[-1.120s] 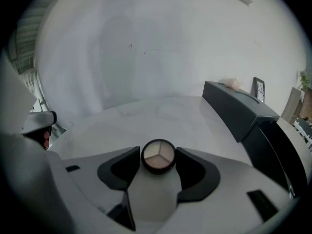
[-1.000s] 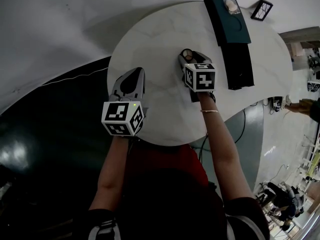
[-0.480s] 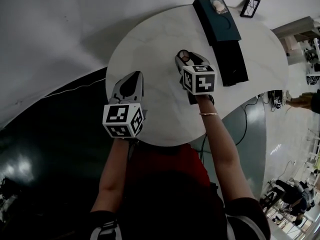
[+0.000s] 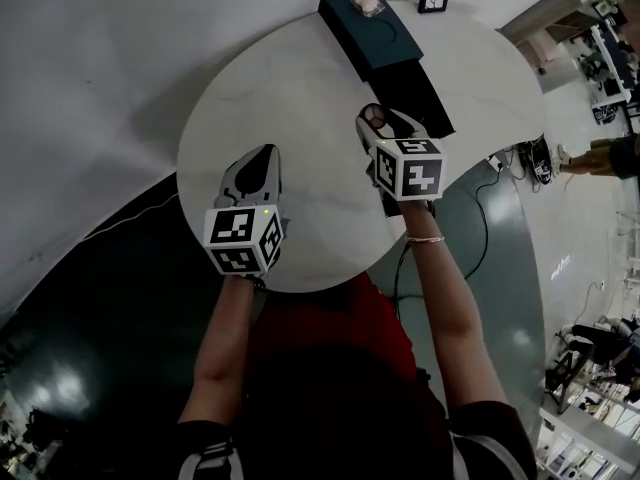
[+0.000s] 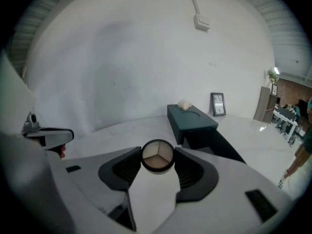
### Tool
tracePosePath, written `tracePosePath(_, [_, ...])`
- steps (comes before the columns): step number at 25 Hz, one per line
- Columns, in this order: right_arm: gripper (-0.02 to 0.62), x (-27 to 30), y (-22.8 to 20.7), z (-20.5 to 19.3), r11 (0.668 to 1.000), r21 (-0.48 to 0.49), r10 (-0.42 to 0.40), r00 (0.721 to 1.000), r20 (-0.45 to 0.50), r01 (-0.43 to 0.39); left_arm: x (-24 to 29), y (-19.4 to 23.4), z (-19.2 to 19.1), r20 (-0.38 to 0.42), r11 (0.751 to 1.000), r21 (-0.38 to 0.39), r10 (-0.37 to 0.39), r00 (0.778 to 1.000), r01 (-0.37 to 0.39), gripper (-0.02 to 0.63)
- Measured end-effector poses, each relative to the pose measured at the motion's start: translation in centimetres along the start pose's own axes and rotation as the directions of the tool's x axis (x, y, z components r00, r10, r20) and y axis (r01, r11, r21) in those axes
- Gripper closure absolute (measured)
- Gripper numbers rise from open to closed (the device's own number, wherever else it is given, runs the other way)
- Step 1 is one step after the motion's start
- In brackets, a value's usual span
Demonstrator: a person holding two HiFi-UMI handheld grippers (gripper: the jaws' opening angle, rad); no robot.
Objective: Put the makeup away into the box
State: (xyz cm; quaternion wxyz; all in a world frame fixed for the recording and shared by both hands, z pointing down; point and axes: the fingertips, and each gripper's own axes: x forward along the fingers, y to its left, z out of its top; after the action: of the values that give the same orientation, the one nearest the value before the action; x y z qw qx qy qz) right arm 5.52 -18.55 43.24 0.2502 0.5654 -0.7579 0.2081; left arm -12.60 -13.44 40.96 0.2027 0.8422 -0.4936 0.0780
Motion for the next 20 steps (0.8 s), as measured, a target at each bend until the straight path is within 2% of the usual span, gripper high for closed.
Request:
tracePosePath(8, [0.368, -3.3, -4.8, -0.9, 0.998, 0.029, -0.048, 0.999, 0.027, 0.047, 1.8, -5.1, 0.6, -0.003, 0.997, 0.05, -0.051, 0.999, 0.052, 0.584])
tracePosePath(20, [0.368, -4.0, -10.3, 0.0, 1.0, 0.012, -0.022, 0.999, 0.028, 0.021, 4.7, -10.6, 1.4, -0.011, 0.995, 0.077, -0.069, 0.998, 0.069, 0.584])
